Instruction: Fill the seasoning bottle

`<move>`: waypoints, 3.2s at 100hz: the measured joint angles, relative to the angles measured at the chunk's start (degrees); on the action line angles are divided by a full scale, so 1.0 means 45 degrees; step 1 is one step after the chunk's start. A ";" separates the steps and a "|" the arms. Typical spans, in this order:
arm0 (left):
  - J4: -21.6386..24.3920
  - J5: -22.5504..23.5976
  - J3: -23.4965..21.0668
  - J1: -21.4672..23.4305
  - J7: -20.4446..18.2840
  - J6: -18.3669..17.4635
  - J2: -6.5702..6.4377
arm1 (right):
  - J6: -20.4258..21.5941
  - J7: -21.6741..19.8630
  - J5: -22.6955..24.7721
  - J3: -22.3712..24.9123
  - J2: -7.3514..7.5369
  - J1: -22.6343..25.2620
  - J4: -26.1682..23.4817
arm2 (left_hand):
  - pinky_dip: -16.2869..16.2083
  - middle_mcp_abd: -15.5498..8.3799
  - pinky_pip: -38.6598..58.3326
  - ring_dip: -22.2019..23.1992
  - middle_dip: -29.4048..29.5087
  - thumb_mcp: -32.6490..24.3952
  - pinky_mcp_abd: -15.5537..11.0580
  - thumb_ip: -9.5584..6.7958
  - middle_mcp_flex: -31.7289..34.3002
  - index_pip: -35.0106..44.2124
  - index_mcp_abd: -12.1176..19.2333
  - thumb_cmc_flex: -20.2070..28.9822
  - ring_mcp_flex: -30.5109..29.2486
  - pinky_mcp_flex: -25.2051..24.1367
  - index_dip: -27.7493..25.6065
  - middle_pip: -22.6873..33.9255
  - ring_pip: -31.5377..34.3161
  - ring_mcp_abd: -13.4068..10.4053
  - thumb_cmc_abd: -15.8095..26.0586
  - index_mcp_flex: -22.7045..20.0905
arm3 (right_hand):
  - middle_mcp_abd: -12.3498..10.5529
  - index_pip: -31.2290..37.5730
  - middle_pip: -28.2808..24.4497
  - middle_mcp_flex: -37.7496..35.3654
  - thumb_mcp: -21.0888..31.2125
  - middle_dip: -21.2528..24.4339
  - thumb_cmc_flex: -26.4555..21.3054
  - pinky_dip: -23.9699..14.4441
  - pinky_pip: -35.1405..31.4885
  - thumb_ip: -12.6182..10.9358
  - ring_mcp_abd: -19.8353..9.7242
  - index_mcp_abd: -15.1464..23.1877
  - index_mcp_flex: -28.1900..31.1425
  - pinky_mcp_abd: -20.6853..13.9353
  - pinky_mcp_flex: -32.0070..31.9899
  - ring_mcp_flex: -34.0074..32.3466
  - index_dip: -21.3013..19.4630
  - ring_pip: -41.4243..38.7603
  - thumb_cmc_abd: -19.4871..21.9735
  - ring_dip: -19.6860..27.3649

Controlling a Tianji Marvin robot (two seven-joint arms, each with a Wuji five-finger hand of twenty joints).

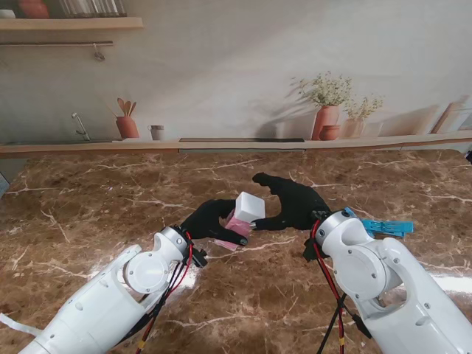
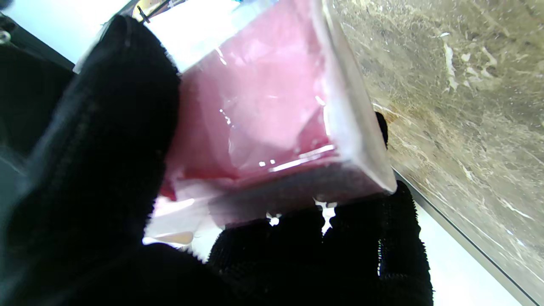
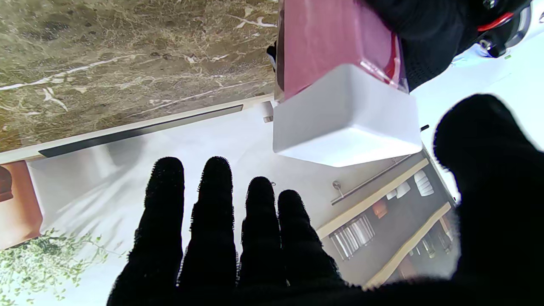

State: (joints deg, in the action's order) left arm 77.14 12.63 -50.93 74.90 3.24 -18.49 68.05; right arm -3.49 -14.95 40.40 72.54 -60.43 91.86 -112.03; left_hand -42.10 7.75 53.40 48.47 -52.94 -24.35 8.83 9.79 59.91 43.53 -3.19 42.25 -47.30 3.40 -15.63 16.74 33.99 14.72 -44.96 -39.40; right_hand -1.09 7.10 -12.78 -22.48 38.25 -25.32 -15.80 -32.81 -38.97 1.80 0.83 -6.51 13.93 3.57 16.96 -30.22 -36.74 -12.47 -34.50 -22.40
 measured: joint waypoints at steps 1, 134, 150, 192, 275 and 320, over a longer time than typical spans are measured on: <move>0.0001 0.0010 0.0007 -0.0007 -0.0014 -0.0008 -0.0006 | 0.0001 0.0000 -0.0006 -0.0015 0.0000 -0.0024 0.0018 | 0.0002 0.0001 0.0000 0.0002 -0.0002 0.0000 0.0000 0.0000 0.0000 0.0000 0.0000 0.0000 0.0001 -0.0019 0.0000 0.0000 0.0000 0.0000 0.0000 0.0000 | 0.0001 -0.0001 0.0052 -0.0042 -0.0037 0.0000 -0.0020 0.0000 -0.0001 0.0000 0.0000 0.0000 0.0091 0.0000 0.0027 0.0000 0.0025 -0.0012 0.0000 0.0000; 0.0430 -0.0579 -0.0070 -0.0075 -0.1143 0.0027 -0.0265 | 0.4137 -0.0139 -0.2609 -0.0410 0.0067 -0.1467 0.2496 | 0.0174 0.0018 -0.0784 0.0645 -0.0655 0.0000 -0.0003 -0.0009 -0.0651 -0.0328 -0.0204 0.0182 0.0620 -0.0402 -0.1535 0.0275 0.0157 0.0256 0.0000 -0.0002 | 0.0372 0.1476 -0.1317 -0.3044 0.6403 -0.2247 -0.5589 -0.0170 -0.2023 0.3132 -0.0778 0.2623 0.4481 -0.0015 -0.0087 -0.0859 0.1959 -0.4164 -0.2795 -0.3597; 0.0447 -0.0437 -0.0071 -0.0032 -0.1108 0.0032 -0.0266 | 0.4202 -0.2432 -0.4198 -0.0111 0.0278 -0.1474 0.2304 | 0.0175 0.0018 -0.0789 0.0645 -0.0656 0.0000 -0.0002 -0.0009 -0.0651 -0.0344 -0.0204 0.0182 0.0620 -0.0402 -0.1647 0.0275 0.0157 0.0257 0.0000 -0.0002 | 0.0193 -0.0763 -0.0647 0.1362 0.8731 -0.0399 -0.6150 -0.0327 0.0048 0.1286 -0.0996 0.4662 0.1416 -0.0480 -0.2019 0.3030 0.3253 -0.2190 -0.2285 -0.0957; 0.0415 -0.0235 -0.0083 -0.0017 -0.0830 -0.0045 -0.0260 | 0.0509 -0.0981 -0.1430 0.0090 0.0193 -0.0653 0.0401 | 0.0175 0.0018 -0.0789 0.0647 -0.0666 0.0000 -0.0002 -0.0009 -0.0651 -0.0470 -0.0217 0.0182 0.0619 -0.0402 -0.1797 0.0276 0.0158 0.0258 0.0010 -0.0002 | 0.0809 0.1616 -0.0702 -0.0310 0.0793 -0.0164 0.1957 -0.1598 -0.1017 0.1198 0.0289 -0.0815 0.0474 0.0121 0.0348 -0.0717 -0.0601 -0.1424 0.0180 -0.0904; 0.0353 -0.0098 -0.0076 0.0072 -0.0536 -0.0151 -0.0223 | 0.2677 -0.3297 -0.3442 -0.0331 0.0607 -0.1687 0.1140 | 0.0175 0.0055 -0.0790 0.0649 -0.0715 0.0000 -0.0002 -0.0009 -0.0651 -0.0475 -0.0523 0.0183 0.0620 -0.0402 -0.1987 0.0298 0.0158 0.0259 0.0134 -0.0009 | 0.0550 -0.1598 0.1179 0.2673 0.3786 0.1001 -0.2430 -0.0223 0.1168 0.1419 0.0261 0.1936 -0.0804 -0.0241 -0.2697 0.3769 0.1550 0.0940 -0.1465 0.0560; 0.0380 0.0048 -0.0129 0.0076 -0.0496 -0.0150 -0.0217 | -0.1227 -0.0866 0.0114 -0.1347 0.0037 -0.1405 0.0457 | 0.0175 0.0055 -0.0790 0.0649 -0.0715 0.0000 -0.0002 0.0023 -0.0651 -0.0475 -0.0523 0.0183 0.0620 -0.0402 -0.1987 0.0298 0.0158 0.0259 0.0134 -0.0009 | 0.0559 0.3380 -0.2499 -0.3807 0.1274 -0.1565 0.2877 -0.1753 -0.5025 0.0787 0.0438 0.0498 0.3424 0.0670 0.3370 -0.4528 -0.1330 -0.4291 0.0547 -0.2672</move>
State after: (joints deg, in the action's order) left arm 78.85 12.84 -51.51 75.24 1.01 -19.17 67.08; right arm -9.01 -18.84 40.92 66.48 -60.26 85.54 -109.97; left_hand -41.31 7.99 49.84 51.39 -56.16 -24.35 8.82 9.89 56.98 41.39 -5.54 43.08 -44.52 1.59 -24.57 18.08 34.70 15.88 -44.36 -39.44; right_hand 1.43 22.31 -24.03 -39.61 43.98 -32.36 -2.85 -40.70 -61.58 5.35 2.80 -4.27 29.34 6.58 32.13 -50.59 -42.73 -31.78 -32.04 -34.42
